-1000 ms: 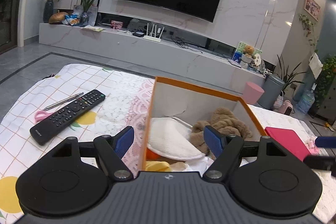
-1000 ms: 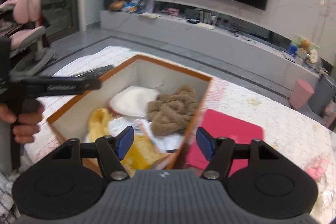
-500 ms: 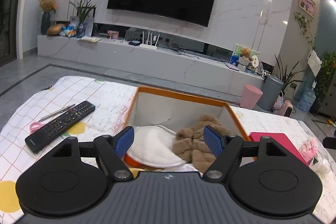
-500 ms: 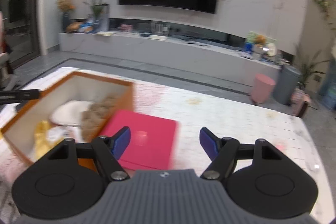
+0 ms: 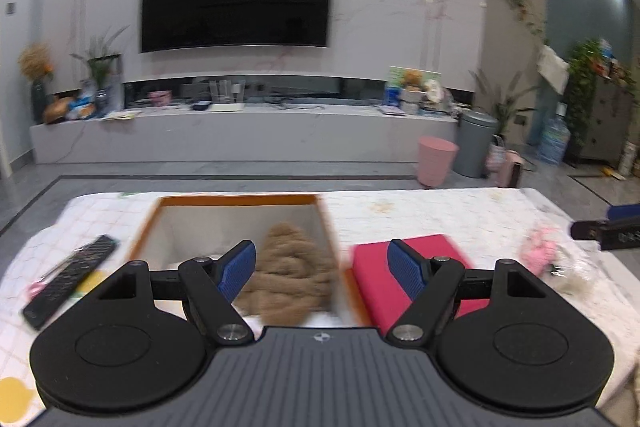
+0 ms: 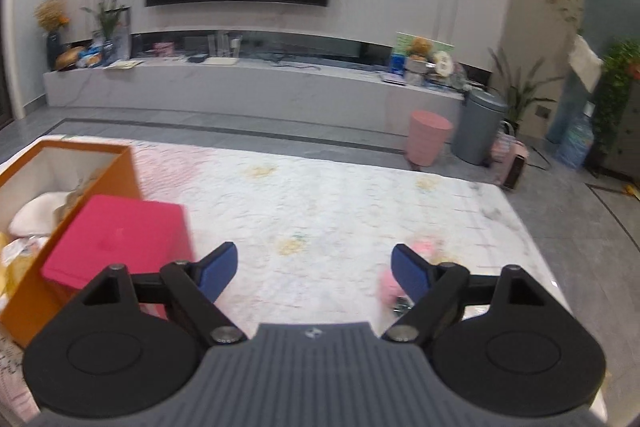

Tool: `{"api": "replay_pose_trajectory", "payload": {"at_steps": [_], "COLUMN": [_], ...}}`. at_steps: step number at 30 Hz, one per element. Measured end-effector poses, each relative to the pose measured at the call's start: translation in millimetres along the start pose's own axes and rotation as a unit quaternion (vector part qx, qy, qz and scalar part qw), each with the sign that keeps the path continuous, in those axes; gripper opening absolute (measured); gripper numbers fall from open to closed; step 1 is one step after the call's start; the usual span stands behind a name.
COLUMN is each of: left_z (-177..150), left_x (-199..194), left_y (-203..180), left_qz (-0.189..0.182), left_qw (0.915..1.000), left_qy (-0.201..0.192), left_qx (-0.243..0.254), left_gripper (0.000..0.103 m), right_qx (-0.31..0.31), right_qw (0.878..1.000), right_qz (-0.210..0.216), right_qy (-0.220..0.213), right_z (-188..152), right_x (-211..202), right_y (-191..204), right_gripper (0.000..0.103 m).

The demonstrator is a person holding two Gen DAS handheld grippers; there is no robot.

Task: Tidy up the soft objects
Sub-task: 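Move both tools back to the pink toy and plastic bag, then grasp the clear plastic bag with the right tool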

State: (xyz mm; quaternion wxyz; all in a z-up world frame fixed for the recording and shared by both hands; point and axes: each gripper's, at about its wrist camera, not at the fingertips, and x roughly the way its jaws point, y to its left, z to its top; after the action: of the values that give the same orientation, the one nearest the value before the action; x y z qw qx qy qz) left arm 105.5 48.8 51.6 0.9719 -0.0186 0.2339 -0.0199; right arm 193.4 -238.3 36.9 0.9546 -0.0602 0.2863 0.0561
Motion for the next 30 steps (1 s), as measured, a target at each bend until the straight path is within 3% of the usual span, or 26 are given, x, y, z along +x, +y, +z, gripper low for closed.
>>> {"api": "replay_pose_trajectory", "payload": {"at_steps": [3,6,13,16,17,20,23,26,30], "left_z": [-3,-13,-46,-64,-70,-87,-100,-110,-113], "left_x": [11,22,42,60,66,82,89,94,98], "left_y": [-30,-69,-152,-180,-186,-193,-192,-185,-179], "left_qz": [-0.026,-0.051,-0.136,-0.148,-0.15,-0.156,-0.16,-0.164,-0.178], "left_qw": [0.9995,0.9967,0.9789,0.9726,0.9717,0.9708,0.9719,0.9719,0.9703], "left_qy": [0.013,0.023,0.019,0.035,0.04,0.061,0.075,0.082,0.085], "left_qx": [0.013,0.059,0.152,0.176,0.178,0.172,0.155,0.148,0.14], "left_gripper": [0.089,0.089,0.089,0.089,0.089,0.089,0.089,0.089,0.089], "right_qx": [0.018,0.039,0.108,0.097,0.098,0.111,0.086,0.034,-0.052], "right_qw": [1.0,0.999,0.992,0.993,0.993,0.992,0.994,0.996,0.992], "right_qz": [-0.014,-0.022,-0.054,-0.054,-0.048,-0.032,-0.04,-0.058,-0.081], "right_qy": [0.005,0.007,0.025,0.033,0.035,0.055,0.061,0.053,0.076], "right_z": [-2,-7,-29,-36,-39,-46,-51,-55,-66], "right_x": [-1,-4,4,18,24,51,72,90,113], "right_y": [-22,-45,-102,-109,-110,-109,-101,-89,-72], "right_gripper": [0.085,0.085,0.086,0.091,0.095,0.096,0.096,0.096,0.096]}}
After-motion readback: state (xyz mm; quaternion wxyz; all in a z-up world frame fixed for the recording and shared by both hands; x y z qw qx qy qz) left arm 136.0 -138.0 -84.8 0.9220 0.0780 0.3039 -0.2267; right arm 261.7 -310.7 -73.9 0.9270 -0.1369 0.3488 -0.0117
